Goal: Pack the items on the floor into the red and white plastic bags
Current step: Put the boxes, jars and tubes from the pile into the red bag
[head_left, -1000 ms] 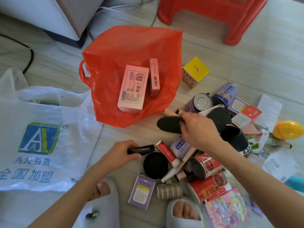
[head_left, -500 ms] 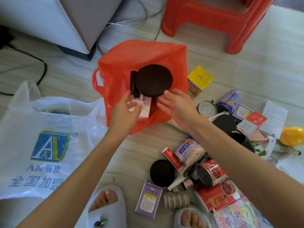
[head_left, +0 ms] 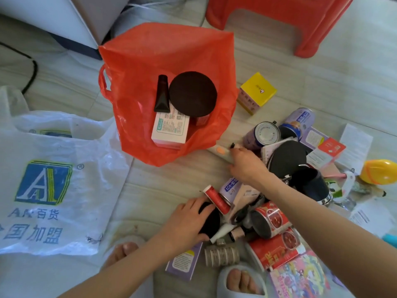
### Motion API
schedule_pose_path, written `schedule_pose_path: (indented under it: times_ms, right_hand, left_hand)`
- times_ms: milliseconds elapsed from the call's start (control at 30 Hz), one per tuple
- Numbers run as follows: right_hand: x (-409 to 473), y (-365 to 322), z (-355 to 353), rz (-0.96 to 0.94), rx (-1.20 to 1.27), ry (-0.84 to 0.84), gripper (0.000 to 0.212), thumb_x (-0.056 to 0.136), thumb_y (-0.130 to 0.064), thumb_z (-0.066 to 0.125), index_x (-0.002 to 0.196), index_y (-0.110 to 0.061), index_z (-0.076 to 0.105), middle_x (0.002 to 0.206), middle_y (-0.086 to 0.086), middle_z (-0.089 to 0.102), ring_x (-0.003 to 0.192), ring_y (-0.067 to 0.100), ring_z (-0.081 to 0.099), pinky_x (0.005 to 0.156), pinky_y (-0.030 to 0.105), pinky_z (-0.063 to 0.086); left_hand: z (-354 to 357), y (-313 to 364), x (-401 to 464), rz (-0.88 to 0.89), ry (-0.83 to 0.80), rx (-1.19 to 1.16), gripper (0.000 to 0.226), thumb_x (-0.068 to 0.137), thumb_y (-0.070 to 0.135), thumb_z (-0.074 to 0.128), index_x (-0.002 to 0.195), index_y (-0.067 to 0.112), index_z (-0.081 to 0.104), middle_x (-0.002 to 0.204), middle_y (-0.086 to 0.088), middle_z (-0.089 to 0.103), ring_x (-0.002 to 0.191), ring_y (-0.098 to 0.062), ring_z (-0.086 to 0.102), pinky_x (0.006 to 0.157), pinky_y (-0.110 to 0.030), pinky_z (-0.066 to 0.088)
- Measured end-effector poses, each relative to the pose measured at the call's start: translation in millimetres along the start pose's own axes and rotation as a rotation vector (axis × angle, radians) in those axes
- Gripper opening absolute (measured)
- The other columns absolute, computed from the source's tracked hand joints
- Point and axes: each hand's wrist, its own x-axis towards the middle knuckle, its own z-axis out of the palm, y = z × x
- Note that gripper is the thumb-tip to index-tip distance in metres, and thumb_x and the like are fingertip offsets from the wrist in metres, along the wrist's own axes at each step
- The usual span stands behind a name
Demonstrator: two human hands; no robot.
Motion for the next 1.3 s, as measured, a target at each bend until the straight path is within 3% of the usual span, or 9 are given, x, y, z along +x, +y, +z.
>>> schedule_pose_path:
  times_ms: [233, 400, 533, 733, 867, 967, 1033, 1167, 1300]
  right_hand:
    - [12.6, -25.1, 6.6, 0.070, -0.366, -0.009, 0.041, 0.094, -0.011, 0.037, 0.134, -0.002, 0.036, 0.136, 0.019, 0.039, 0.125, 0.038, 0.039, 0.096, 0.045, 0.040]
    - [-0.1, -15.8, 2.4, -0.019, -0.332, -0.062, 0.039, 0.091, -0.008, 0.042, 0.130, -0.008, 0.035, 0.136, 0.018, 0.038, 0.124, 0.037, 0.042, 0.094, 0.046, 0.041]
    - [-15.6, -5.2, -2.4, -0.172, -0.248, 0.075, 0.037, 0.085, -0.022, 0.053, 0.120, -0.014, 0.043, 0.125, 0.011, 0.049, 0.115, 0.031, 0.050, 0.086, 0.039, 0.040]
    - [-55.4, -1.7, -24.4, -0.274, 0.233, 0.162, 0.032, 0.079, -0.024, 0.066, 0.109, -0.020, 0.058, 0.105, -0.001, 0.062, 0.095, 0.021, 0.059, 0.080, 0.032, 0.045]
    - [-60.0, -44.2, -47.9, -0.027, 0.972, 0.170, 0.024, 0.082, -0.022, 0.067, 0.102, -0.024, 0.056, 0.092, -0.002, 0.062, 0.069, 0.009, 0.059, 0.055, 0.015, 0.046]
    - [-34.0, -80.6, -69.4, 0.083, 1.267, 0.082, 0.031, 0.087, -0.020, 0.061, 0.116, -0.010, 0.054, 0.081, 0.003, 0.062, 0.058, 0.009, 0.058, 0.045, 0.017, 0.045]
    - [-15.3, -100.5, -81.6, 0.083, 1.427, 0.097, 0.037, 0.088, -0.009, 0.058, 0.124, -0.004, 0.049, 0.088, 0.007, 0.061, 0.069, 0.014, 0.062, 0.053, 0.019, 0.050]
    - [1.4, -115.2, -87.2, 0.024, 1.700, 0.076, 0.053, 0.089, 0.001, 0.052, 0.139, -0.003, 0.035, 0.128, 0.010, 0.052, 0.111, 0.018, 0.056, 0.096, 0.032, 0.046]
    - [-6.5, -102.4, -68.9, -0.021, 1.523, 0.013, 0.047, 0.089, -0.006, 0.056, 0.135, -0.007, 0.044, 0.127, 0.007, 0.055, 0.110, 0.014, 0.053, 0.100, 0.033, 0.044]
  left_hand:
    - [4.4, -0.1, 9.8, -0.235, -0.035, -0.210, 0.087, 0.068, 0.036, 0.075, 0.136, 0.017, 0.024, 0.129, -0.009, 0.034, 0.120, -0.027, 0.033, 0.099, -0.037, 0.038]
    - [4.4, -1.7, 7.7, -0.197, -0.034, -0.116, 0.085, 0.070, 0.042, 0.071, 0.136, 0.017, 0.025, 0.127, -0.009, 0.032, 0.116, -0.029, 0.039, 0.093, -0.039, 0.043]
    - [-4.9, -7.0, 5.2, -0.332, 0.013, -0.319, 0.079, 0.068, 0.036, 0.076, 0.130, 0.011, 0.033, 0.125, -0.008, 0.029, 0.110, -0.029, 0.050, 0.094, -0.033, 0.044]
    - [-50.6, -31.3, -18.5, -0.428, 0.173, -0.856, 0.064, 0.067, 0.033, 0.080, 0.118, 0.019, 0.044, 0.110, 0.002, 0.057, 0.101, -0.016, 0.057, 0.081, -0.022, 0.049]
    - [-92.2, -26.7, -24.3, -0.512, 0.623, -1.336, 0.052, 0.073, 0.033, 0.074, 0.117, 0.013, 0.053, 0.110, -0.006, 0.060, 0.093, -0.023, 0.063, 0.052, -0.023, 0.056]
    - [-129.0, -29.3, -2.1, -0.586, 0.834, -1.439, 0.046, 0.084, 0.027, 0.063, 0.125, 0.010, 0.050, 0.116, -0.006, 0.058, 0.102, -0.022, 0.060, 0.066, -0.034, 0.060]
    - [-153.9, -35.0, 13.9, -0.548, 0.925, -1.560, 0.044, 0.086, 0.023, 0.062, 0.125, 0.009, 0.049, 0.119, -0.008, 0.058, 0.104, -0.022, 0.061, 0.079, -0.039, 0.058]
    - [-169.8, -49.4, 25.7, -0.419, 1.006, -1.506, 0.048, 0.088, 0.004, 0.053, 0.133, 0.008, 0.038, 0.125, -0.013, 0.056, 0.109, -0.021, 0.061, 0.078, -0.024, 0.057]
    - [-147.9, -45.6, 16.9, -0.440, 0.964, -1.359, 0.051, 0.089, -0.002, 0.050, 0.136, 0.015, 0.036, 0.112, 0.005, 0.054, 0.090, 0.000, 0.059, 0.074, -0.019, 0.054]
